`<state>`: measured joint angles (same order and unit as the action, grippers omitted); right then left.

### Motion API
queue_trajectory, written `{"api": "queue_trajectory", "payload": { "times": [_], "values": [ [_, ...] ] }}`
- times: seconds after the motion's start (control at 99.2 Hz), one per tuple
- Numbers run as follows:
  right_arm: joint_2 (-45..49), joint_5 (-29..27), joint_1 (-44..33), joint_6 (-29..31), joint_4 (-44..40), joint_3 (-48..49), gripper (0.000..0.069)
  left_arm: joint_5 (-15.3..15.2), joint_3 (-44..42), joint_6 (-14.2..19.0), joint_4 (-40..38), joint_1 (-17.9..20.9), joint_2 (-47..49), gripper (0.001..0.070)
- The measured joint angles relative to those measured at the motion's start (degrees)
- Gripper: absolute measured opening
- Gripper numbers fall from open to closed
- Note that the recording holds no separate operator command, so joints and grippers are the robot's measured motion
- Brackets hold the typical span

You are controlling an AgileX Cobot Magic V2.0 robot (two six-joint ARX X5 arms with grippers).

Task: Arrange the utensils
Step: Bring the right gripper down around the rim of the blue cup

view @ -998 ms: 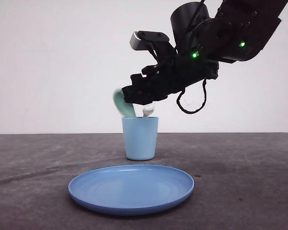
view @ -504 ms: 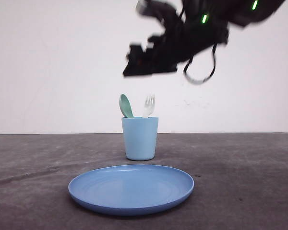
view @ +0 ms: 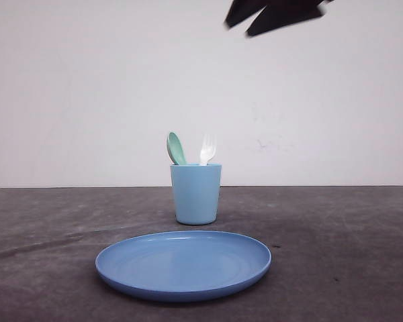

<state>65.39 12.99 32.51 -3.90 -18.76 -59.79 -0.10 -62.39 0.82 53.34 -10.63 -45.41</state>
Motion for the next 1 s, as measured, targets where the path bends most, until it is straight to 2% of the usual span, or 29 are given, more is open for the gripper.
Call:
{"api": "queue_trajectory", "payload": {
  "times": [0.212, 0.403, 0.454, 0.595, 0.635, 0.716, 0.776, 0.998],
  "values": [
    [-8.2, -6.7, -0.1, 3.8, -13.7, -0.1, 0.029, 0.0, 0.0, 0.0, 0.0, 0.0, 0.0, 0.0246],
    [-9.7, -9.9, -0.1, 5.2, -19.5, -0.1, 0.03, 0.0, 0.0, 0.0, 0.0, 0.0, 0.0, 0.0246],
    [-9.7, -9.9, -0.1, 5.3, -19.9, -0.1, 0.0345, 0.0, 0.0, 0.0, 0.0, 0.0, 0.0, 0.0246],
    [-9.7, -10.0, -0.1, 5.9, -19.0, 0.8, 0.0565, 0.0, 0.0, 0.0, 0.0, 0.0, 0.0, 0.0246],
    [-9.7, -10.0, -0.1, 6.0, -18.3, 1.7, 0.0594, 0.0, 0.0, 0.0, 0.0, 0.0, 0.0, 0.0246],
    [-9.4, -10.0, -0.1, 6.1, -16.6, 4.2, 0.0631, 0.0, 0.0, 0.0, 0.0, 0.0, 0.0, 0.0246],
    [-9.0, -10.0, -0.1, 6.4, -15.2, 6.4, 0.0683, 0.0, 0.0, 0.0, 0.1, 0.0, 0.0, 0.0246],
    [-3.7, -10.0, -0.1, 7.8, -7.5, 13.3, 0.0681, 0.0, 0.0, 0.0, 0.2, 0.0, 0.0, 0.0246]
  ]
}}
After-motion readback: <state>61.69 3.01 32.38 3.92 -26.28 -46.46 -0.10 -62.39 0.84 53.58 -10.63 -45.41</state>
